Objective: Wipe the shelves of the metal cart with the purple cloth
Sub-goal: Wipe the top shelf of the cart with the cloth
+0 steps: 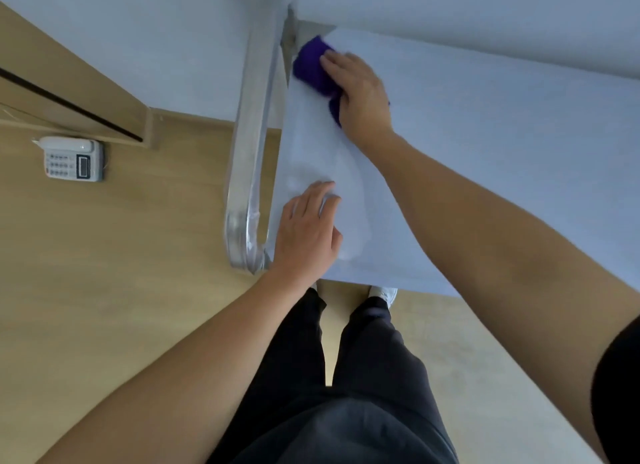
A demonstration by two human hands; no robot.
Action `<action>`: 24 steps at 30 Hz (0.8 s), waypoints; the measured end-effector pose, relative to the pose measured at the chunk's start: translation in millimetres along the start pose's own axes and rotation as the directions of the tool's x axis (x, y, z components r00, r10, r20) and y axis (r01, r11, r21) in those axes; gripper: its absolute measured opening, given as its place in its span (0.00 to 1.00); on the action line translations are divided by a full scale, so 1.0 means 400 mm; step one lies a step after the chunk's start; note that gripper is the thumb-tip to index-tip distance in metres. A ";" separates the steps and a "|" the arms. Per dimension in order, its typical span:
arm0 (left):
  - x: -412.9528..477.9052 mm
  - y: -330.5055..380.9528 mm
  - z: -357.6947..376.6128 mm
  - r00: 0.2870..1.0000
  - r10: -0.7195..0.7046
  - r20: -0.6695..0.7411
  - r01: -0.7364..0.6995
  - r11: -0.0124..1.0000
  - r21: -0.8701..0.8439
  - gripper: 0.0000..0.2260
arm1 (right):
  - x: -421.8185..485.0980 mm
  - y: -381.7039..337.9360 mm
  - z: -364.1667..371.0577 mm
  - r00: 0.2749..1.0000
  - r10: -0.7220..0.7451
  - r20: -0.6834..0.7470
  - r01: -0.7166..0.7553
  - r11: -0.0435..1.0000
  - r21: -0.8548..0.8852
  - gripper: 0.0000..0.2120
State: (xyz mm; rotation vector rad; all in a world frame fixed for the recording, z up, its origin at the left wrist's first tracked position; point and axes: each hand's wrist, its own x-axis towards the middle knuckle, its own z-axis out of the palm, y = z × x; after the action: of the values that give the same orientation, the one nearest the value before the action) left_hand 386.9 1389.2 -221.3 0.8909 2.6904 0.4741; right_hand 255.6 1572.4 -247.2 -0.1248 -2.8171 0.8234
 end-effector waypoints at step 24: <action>-0.185 0.025 -0.037 0.979 -0.198 -0.041 0.187 0.965 -0.181 0.08 | -0.615 -0.189 -0.082 0.979 0.071 0.193 -0.085 0.994 0.069 0.23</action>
State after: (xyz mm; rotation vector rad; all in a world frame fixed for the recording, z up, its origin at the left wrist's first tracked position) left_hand 444.5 1348.0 -193.0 0.5686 2.6991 0.6906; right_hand 501.0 1492.3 -221.3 -0.1533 -2.9691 1.0107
